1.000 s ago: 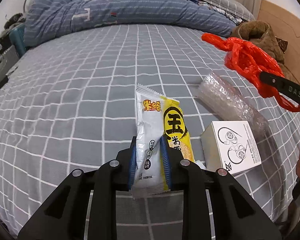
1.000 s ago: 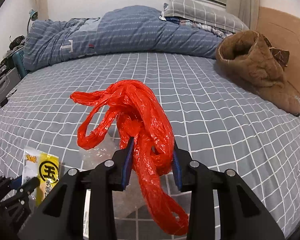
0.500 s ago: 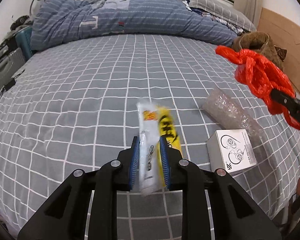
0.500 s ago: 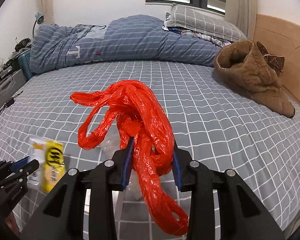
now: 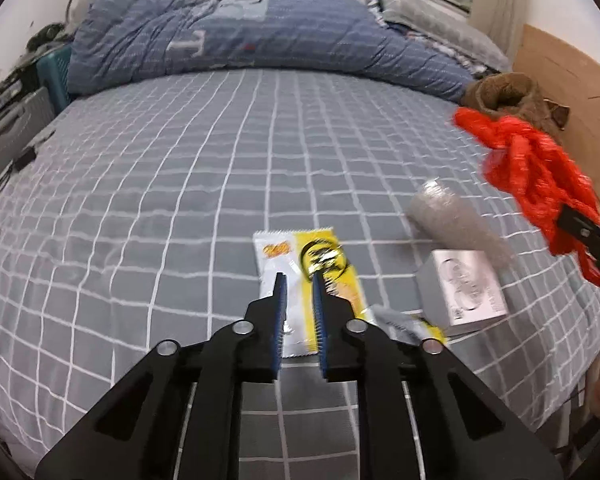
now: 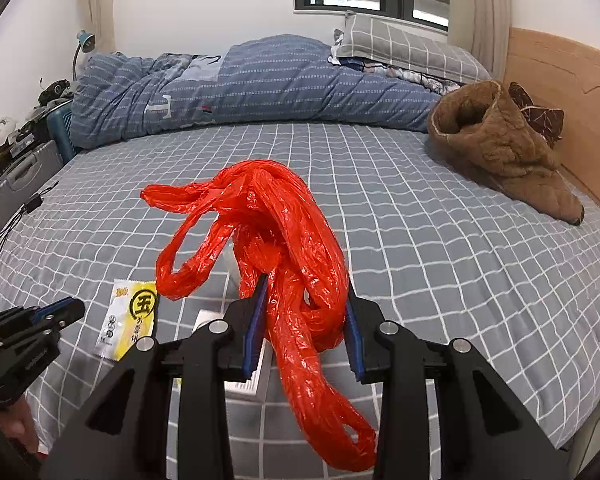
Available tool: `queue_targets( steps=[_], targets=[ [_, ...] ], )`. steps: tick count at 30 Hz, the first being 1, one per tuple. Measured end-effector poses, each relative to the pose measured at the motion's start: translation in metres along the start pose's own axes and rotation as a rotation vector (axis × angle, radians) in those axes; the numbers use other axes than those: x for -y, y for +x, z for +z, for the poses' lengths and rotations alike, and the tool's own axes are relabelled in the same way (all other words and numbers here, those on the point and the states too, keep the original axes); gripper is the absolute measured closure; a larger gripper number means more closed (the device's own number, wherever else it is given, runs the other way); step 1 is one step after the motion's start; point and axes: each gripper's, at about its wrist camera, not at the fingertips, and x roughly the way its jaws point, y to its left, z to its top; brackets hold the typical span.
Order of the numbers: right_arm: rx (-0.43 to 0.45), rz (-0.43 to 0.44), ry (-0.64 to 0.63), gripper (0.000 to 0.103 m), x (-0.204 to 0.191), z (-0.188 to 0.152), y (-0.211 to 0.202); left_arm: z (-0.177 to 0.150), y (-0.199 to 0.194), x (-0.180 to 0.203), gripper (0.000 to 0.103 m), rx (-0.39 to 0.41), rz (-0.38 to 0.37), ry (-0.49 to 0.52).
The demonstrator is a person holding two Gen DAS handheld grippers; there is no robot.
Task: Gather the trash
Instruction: 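Lift the yellow packet and red bag off the bed with both tools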
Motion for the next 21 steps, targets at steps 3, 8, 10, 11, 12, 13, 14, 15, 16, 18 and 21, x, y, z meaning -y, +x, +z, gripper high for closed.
queue_targets(
  steps=[3,8,10,11,12,13,14,15,16,18,21],
  targets=[
    [-0.018,0.013,0.009,0.070,-0.004,-0.006,0.000,-0.002,0.011,0.002,0.046,-0.012,0.032,-0.002],
    [-0.031,0.031,0.002,0.070,-0.012,-0.010,0.005,0.000,0.024,0.007,0.026,-0.019,0.064,-0.001],
    [-0.032,0.035,0.000,0.070,-0.013,-0.010,0.007,0.002,0.032,0.008,0.025,-0.031,0.073,-0.005],
    [-0.034,0.036,-0.003,0.070,-0.013,-0.010,0.008,0.002,0.036,0.008,0.024,-0.037,0.073,-0.012],
    [-0.034,0.037,-0.005,0.070,-0.013,-0.011,0.009,0.003,0.039,0.008,0.023,-0.042,0.070,-0.018],
    [-0.035,0.036,-0.007,0.070,-0.013,-0.012,0.010,0.003,0.044,0.009,0.023,-0.050,0.064,-0.024],
    [-0.035,0.034,-0.007,0.071,-0.011,-0.012,0.011,0.003,0.047,0.010,0.023,-0.055,0.066,-0.024],
    [-0.036,0.033,-0.006,0.070,-0.009,-0.012,0.013,0.003,0.052,0.012,0.023,-0.062,0.069,-0.020],
    [-0.039,0.031,-0.003,0.070,-0.008,-0.013,0.015,0.003,0.056,0.015,0.023,-0.070,0.073,-0.016],
    [-0.047,0.035,0.010,0.070,-0.004,-0.012,0.018,0.002,0.062,0.018,0.023,-0.085,0.082,-0.011],
    [-0.050,0.039,0.019,0.070,0.002,-0.013,0.020,0.002,0.069,0.020,0.023,-0.098,0.089,-0.019]
  ],
)
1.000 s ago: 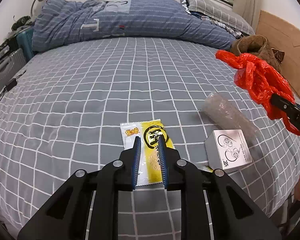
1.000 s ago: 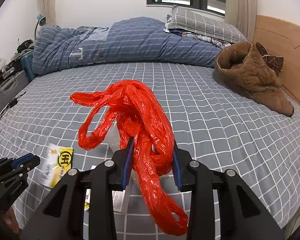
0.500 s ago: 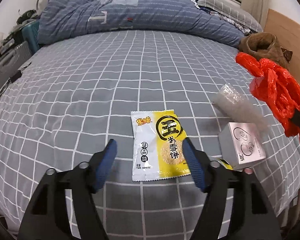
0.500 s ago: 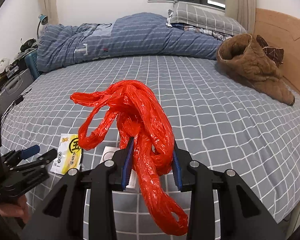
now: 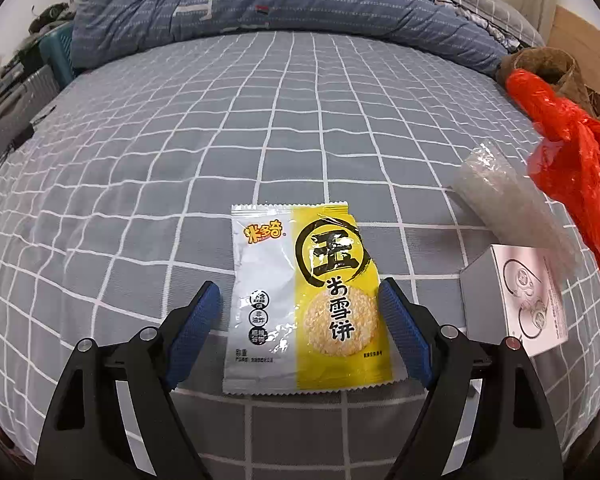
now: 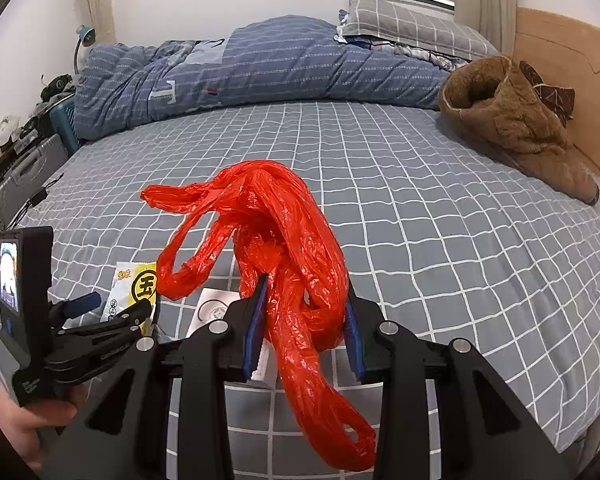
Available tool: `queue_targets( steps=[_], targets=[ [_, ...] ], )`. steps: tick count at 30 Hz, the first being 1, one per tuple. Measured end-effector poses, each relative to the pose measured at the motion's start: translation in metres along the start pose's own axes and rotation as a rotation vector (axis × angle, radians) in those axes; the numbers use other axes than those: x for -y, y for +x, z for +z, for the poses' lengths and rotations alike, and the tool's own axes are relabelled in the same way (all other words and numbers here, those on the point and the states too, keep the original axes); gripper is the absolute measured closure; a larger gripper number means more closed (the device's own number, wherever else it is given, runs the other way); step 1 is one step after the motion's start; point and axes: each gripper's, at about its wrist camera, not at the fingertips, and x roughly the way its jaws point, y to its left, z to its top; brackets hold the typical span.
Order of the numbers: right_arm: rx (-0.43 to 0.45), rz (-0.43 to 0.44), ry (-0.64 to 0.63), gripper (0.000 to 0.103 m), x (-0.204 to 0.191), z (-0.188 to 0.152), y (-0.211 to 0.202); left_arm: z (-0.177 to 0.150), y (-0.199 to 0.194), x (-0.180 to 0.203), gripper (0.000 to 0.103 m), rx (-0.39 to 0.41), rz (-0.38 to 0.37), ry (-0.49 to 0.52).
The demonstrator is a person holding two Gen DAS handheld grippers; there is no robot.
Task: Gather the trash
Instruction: 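Lift the yellow packet and red bag off the bed with both tools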
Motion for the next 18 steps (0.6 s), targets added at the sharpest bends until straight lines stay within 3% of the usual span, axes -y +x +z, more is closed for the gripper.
queue_targets(
  steps=[3,7,11,14,18],
  targets=[
    [-0.001,0.002,0.002,0.070,0.002,0.000,0.000,-0.003,0.010,0.002,0.034,-0.040,0.005,0.009],
    [0.002,0.003,0.011,0.071,0.006,0.001,-0.002,-0.005,0.019,0.007,0.041,-0.063,0.043,0.029],
    [0.000,0.001,0.015,0.071,0.006,0.001,-0.001,-0.004,0.017,0.001,0.069,-0.060,0.061,0.009],
    [0.001,0.001,0.013,0.071,0.004,0.000,-0.001,-0.003,0.016,-0.002,0.079,-0.051,0.056,0.025],
    [0.001,0.002,0.009,0.071,0.002,0.001,0.000,0.002,0.006,-0.002,0.081,-0.032,0.046,0.030]
  ],
)
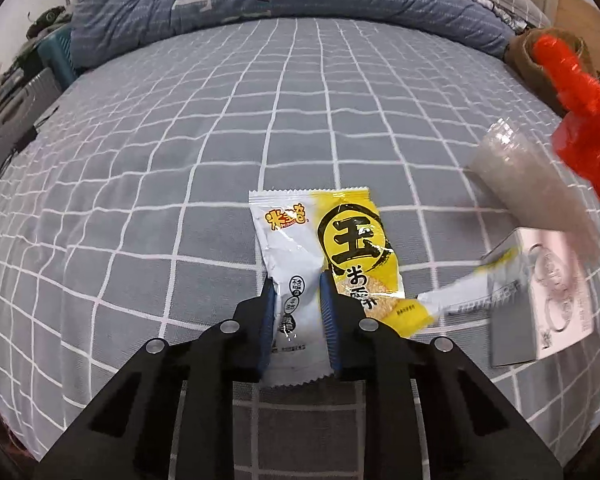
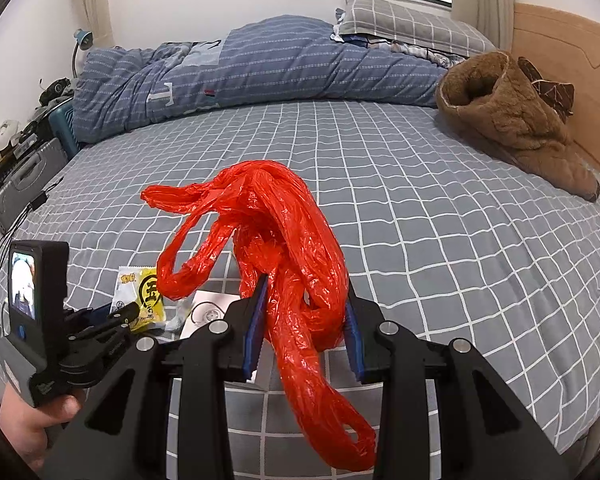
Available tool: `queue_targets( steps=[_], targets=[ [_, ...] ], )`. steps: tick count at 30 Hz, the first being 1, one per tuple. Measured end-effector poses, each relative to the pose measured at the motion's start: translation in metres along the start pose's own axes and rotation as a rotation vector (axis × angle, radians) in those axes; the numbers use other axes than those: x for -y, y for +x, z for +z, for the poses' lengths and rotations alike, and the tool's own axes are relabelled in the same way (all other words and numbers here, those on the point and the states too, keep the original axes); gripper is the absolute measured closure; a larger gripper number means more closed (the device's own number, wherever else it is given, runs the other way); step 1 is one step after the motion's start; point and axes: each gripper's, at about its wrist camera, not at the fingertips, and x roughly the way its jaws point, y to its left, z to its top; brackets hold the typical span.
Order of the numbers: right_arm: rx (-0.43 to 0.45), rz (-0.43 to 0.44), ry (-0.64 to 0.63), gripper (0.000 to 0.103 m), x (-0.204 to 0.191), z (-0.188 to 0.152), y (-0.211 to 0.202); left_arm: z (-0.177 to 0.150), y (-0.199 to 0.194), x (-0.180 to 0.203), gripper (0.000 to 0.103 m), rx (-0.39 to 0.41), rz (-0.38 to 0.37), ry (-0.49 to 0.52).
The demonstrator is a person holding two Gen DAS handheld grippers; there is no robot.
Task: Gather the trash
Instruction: 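Lift the yellow packet and red bag off the bed with both tools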
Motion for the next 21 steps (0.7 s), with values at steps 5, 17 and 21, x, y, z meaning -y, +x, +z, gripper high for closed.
queue_targets(
  steps=[5,17,21],
  targets=[
    [-0.003,-0.001,-0.004,0.071,0.000,0.000,0.001,0.004,-0.004,0.003,0.041,0.027,0.034,-0.013],
    [-0.014,0.004,0.000,0.071,0.004,0.000,0.006,0.005,0.004,0.031,0.033,0.024,-0.020,-0.027],
    [-0.023,0.004,0.002,0.070,0.007,-0.001,0.009,0.006,0.005,0.034,0.021,0.036,-0.039,-0.046]
  ],
)
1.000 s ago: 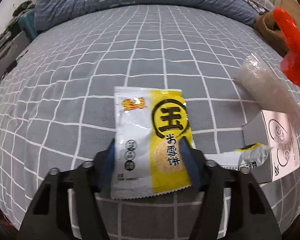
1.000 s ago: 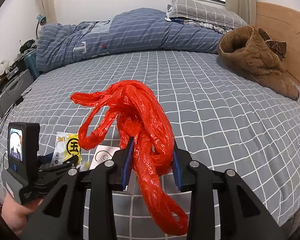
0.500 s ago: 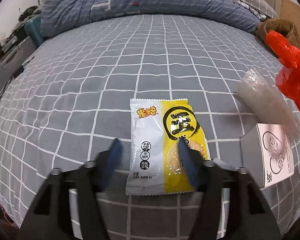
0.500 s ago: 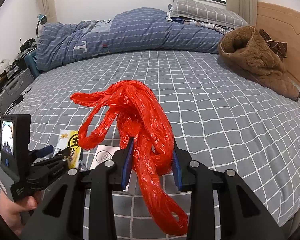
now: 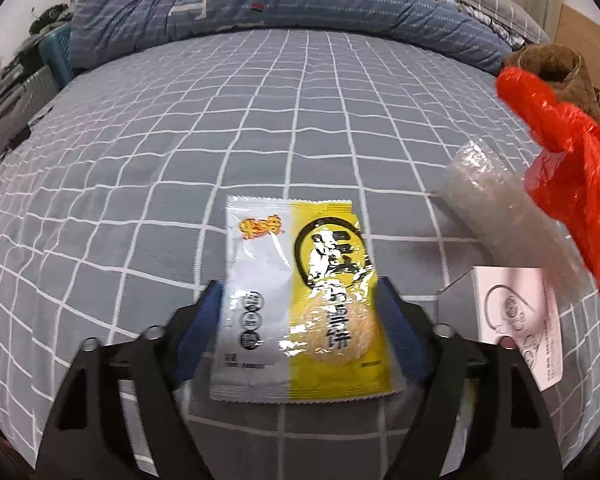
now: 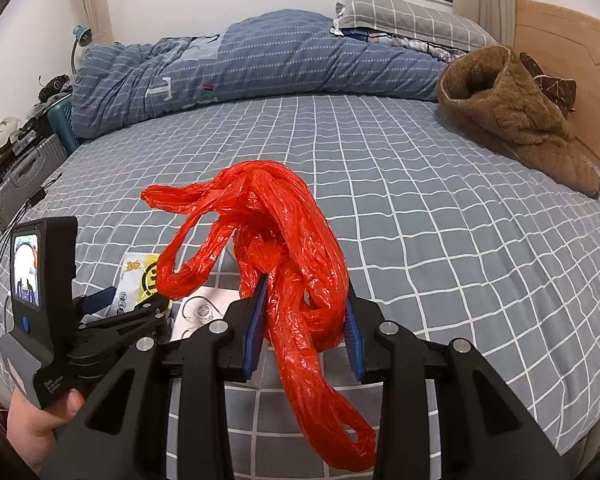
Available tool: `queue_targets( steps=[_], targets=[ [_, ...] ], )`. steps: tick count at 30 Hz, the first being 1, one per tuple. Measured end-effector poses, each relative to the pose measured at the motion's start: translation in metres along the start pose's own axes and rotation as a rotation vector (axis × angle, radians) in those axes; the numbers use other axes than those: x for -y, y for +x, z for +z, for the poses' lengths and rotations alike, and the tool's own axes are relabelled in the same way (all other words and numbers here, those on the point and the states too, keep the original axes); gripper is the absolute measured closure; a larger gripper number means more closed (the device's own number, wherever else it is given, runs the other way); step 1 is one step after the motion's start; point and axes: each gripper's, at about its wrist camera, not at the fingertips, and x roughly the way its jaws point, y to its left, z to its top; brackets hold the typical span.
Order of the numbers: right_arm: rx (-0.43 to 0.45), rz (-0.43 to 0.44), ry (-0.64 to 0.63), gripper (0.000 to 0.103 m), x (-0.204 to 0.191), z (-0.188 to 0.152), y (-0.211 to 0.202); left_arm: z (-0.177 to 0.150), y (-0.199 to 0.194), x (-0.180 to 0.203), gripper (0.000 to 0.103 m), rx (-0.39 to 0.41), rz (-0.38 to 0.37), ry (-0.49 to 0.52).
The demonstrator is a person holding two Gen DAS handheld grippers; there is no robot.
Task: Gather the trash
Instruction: 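Lift the yellow packet and red bag off the bed with both tools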
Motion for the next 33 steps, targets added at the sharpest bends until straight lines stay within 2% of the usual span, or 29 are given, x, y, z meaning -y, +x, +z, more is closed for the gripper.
queue_targets(
  steps=[6,23,33],
  targets=[
    [-0.004,0.000,0.002,0.071,0.002,-0.001,0.002,0.002,0.013,0.001,0.021,-0.032,-0.024,-0.031],
    [0.006,0.002,0.001,0.071,0.002,0.001,-0.004,-0.002,0.012,-0.006,0.056,-0.034,-0.011,-0.024],
    [0.021,-0.003,-0.004,0.071,0.001,0.005,-0.012,0.004,-0.003,-0.010,0.059,-0.013,-0.045,-0.023]
  ],
)
